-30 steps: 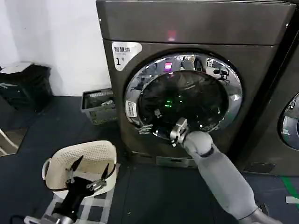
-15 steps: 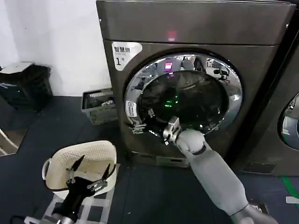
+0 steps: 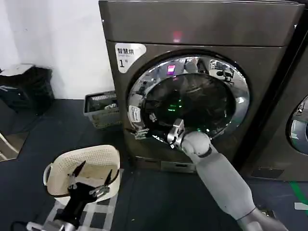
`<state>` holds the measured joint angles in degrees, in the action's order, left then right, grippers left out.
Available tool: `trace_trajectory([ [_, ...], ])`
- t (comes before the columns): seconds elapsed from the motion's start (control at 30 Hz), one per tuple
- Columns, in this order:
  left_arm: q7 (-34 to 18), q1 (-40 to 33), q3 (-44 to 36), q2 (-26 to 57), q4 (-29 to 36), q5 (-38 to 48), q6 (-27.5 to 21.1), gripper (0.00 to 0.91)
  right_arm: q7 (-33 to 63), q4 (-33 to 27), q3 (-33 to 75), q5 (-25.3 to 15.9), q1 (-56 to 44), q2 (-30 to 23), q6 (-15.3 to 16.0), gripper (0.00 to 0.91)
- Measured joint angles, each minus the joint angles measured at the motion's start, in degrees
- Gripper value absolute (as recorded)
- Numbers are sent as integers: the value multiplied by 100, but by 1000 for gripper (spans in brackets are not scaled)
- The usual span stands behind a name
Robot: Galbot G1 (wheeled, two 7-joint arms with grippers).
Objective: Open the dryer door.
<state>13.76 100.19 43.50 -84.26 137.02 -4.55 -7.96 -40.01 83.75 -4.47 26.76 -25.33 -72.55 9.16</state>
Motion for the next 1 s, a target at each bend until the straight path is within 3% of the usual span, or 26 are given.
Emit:
trace_trajectory([
  [0.27,478,-179,266,44,12,457,-224,907,-550,351,117,38,-200,286,-2,907],
  [0.4,879,-336,454,109,-101,846,-84,907,-853,494,146,171,-295,431,-34,907],
  [0.63,1146,-576,702,255,-358,1375,223,907,-1498,685,218,291,-452,666,-80,907],
  [1.0,1008,-999,927,702,-613,2432,-444,907,-2083,770,385,418,-639,854,-376,907],
])
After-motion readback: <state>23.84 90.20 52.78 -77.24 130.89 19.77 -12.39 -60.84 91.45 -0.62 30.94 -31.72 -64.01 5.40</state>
